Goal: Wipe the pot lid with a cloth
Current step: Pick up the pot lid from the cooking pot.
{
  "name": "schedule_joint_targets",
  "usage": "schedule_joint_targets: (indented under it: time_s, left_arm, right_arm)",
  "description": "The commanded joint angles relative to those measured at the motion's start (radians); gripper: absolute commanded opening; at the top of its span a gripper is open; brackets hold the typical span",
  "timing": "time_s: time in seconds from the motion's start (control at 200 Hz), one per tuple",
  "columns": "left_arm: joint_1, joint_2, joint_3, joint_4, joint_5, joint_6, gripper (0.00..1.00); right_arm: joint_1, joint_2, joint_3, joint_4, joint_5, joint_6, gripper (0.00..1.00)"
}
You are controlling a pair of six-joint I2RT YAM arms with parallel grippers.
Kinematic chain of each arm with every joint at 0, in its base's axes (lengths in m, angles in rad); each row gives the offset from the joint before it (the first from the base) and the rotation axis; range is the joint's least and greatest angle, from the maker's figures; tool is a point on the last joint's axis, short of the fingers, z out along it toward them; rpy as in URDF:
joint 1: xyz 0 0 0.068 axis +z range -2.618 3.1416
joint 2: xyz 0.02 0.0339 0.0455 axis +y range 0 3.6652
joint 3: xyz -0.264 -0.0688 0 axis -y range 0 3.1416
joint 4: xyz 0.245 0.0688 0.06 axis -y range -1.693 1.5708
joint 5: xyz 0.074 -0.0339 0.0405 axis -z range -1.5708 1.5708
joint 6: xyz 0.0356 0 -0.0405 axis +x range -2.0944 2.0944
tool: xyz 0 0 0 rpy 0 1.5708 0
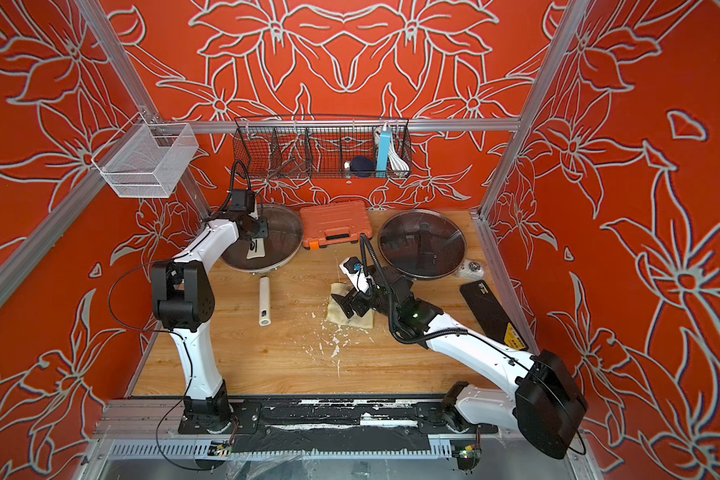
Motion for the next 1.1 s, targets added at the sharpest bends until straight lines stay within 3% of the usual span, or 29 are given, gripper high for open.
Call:
schedule_joint_targets:
  time_s: [0.0, 0.35, 0.696, 0.781, 1.091]
  left_arm:
    - [0.001, -0.015, -0.015, -0.079, -0.011, 0.016, 0.51]
    - [0.001, -0.023, -0.036, -0.101, 0.015, -0.014, 0.55]
    - [0.001, -0.007, -0.021, -0.112, 0.013, -0.022, 0.19]
    - [0.001, -0.008, -0.016, -0.113, 0.009, -0.026, 0.00]
    - [0.001, -0.069, 0.011, -0.116, 0.015, -0.067, 0.00]
  right_arm:
    - [0.005, 0.001, 0.014, 0.037, -0.004, 0.014, 0.98]
    - [0.008, 0.004, 0.010, 0.041, -0.003, 0.019, 0.98]
    - [0.009, 0.031, 0.012, 0.054, -0.001, 0.029, 0.98]
    - [0.009, 0.036, 0.015, 0.050, 0.007, 0.034, 0.98]
    - [0.009, 0.079, 0.074, -0.029, 0.034, 0.120, 0.98]
